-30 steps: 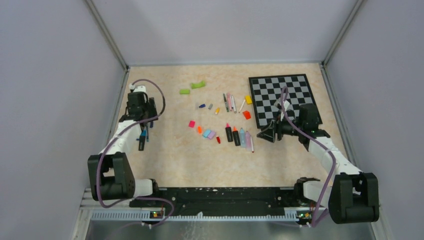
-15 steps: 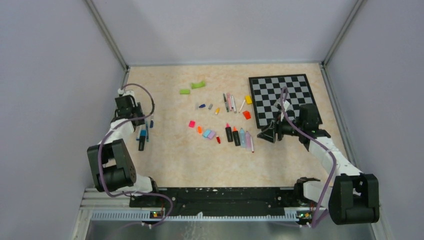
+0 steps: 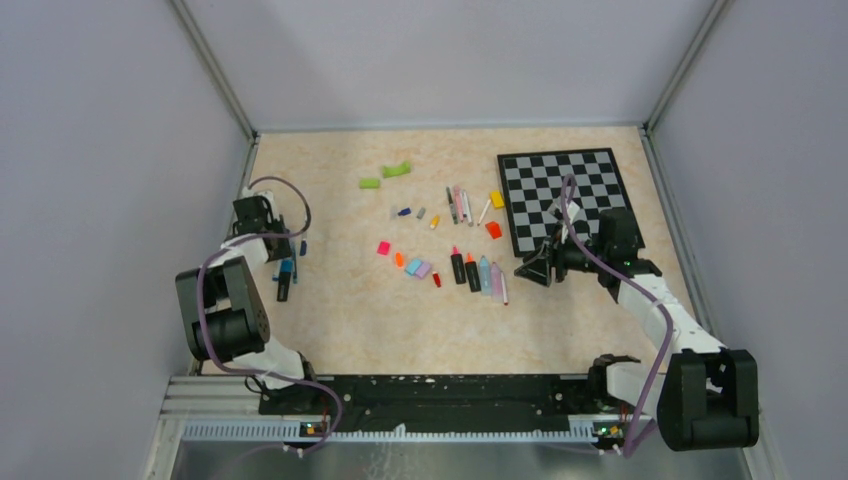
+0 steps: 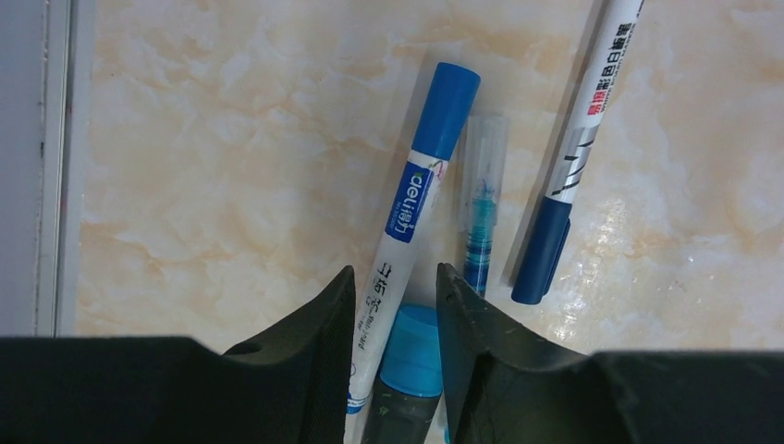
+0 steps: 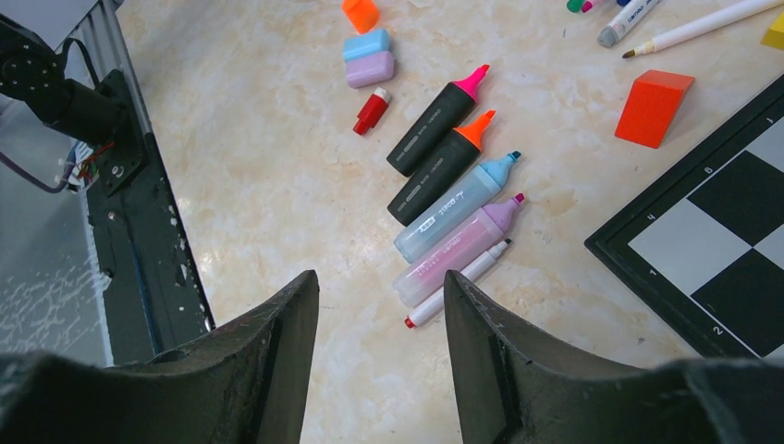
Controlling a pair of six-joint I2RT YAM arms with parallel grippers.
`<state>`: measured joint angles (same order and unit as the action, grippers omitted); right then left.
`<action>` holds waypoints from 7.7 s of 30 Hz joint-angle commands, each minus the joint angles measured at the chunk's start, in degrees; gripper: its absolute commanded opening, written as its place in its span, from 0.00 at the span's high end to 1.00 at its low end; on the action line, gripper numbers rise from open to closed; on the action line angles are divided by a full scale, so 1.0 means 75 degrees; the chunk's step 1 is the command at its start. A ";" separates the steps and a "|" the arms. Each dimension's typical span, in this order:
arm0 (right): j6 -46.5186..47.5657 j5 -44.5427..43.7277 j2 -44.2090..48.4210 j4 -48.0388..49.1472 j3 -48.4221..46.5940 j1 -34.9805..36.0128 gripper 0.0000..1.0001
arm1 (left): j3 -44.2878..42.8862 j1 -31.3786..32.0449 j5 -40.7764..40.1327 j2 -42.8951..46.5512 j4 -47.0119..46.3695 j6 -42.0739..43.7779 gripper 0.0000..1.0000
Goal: Open the pen caps
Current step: Pick up the pen from the center of the board, then open the pen cap from the pen, then place the pen at the center of the board.
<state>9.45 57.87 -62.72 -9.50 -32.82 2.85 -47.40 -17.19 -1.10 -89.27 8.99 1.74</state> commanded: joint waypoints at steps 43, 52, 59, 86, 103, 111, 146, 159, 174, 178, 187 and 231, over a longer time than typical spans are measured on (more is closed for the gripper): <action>0.0338 0.0404 0.0078 0.0049 -0.0394 -0.0064 0.49 | -0.0164 -0.0069 0.2349 0.1367 0.0881 -0.1482 0.90; 0.0869 0.1386 0.0135 -0.0165 -0.0366 -0.0062 0.50 | 0.1072 0.0325 0.5806 0.2961 -0.0760 -0.2427 0.99; 0.1265 0.2231 0.0340 -0.0321 -0.0283 -0.0064 0.50 | 0.2250 0.2507 0.5741 0.4224 -0.3293 -0.4376 1.00; -0.4795 0.1913 0.0135 0.3120 -0.0493 0.1021 0.47 | 0.2100 0.9930 -0.1615 0.1804 -0.8932 -0.6688 1.00; -0.6236 0.1318 -0.0457 0.4143 -0.0073 0.1765 0.69 | 0.1087 1.0516 -0.2311 0.0958 -0.7899 -0.7144 1.00; -0.6764 0.0934 -0.0633 0.4400 0.0047 0.1778 0.68 | 0.0990 1.0597 -0.2154 0.0865 -0.8019 -0.6848 1.00; -0.3061 0.2444 -0.0278 0.2237 0.0069 0.1596 1.00 | 0.1003 0.8187 0.3973 0.0560 -0.9438 -0.8187 0.12; -0.3272 0.2406 -0.0402 0.2309 0.0106 0.1614 1.00 | 0.0232 0.8422 0.3487 0.0199 -0.8517 -0.7608 0.44; -0.3522 0.2490 -0.0358 0.2483 0.0496 0.1744 1.00 | -0.0405 0.7926 0.3449 0.0389 -0.8011 -0.7180 1.00; -0.3981 0.2569 -0.0314 0.2930 0.0827 0.1893 1.00 | -0.1104 0.7094 0.2569 0.0661 -0.7875 -0.6684 1.00; -0.4199 0.2357 -0.0454 0.3067 0.0823 0.1985 1.00 | -0.2278 0.6430 0.0693 0.0782 -0.8047 -0.6493 1.00; -0.0190 -0.2589 -0.3907 -0.1880 -0.1856 0.0753 0.77 | 0.0797 0.8339 0.0402 0.1221 -0.2231 -0.5557 1.00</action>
<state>7.90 38.59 -91.61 -22.46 -44.12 8.71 -38.06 45.12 4.27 -78.70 -8.14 -41.71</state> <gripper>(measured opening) 0.224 0.129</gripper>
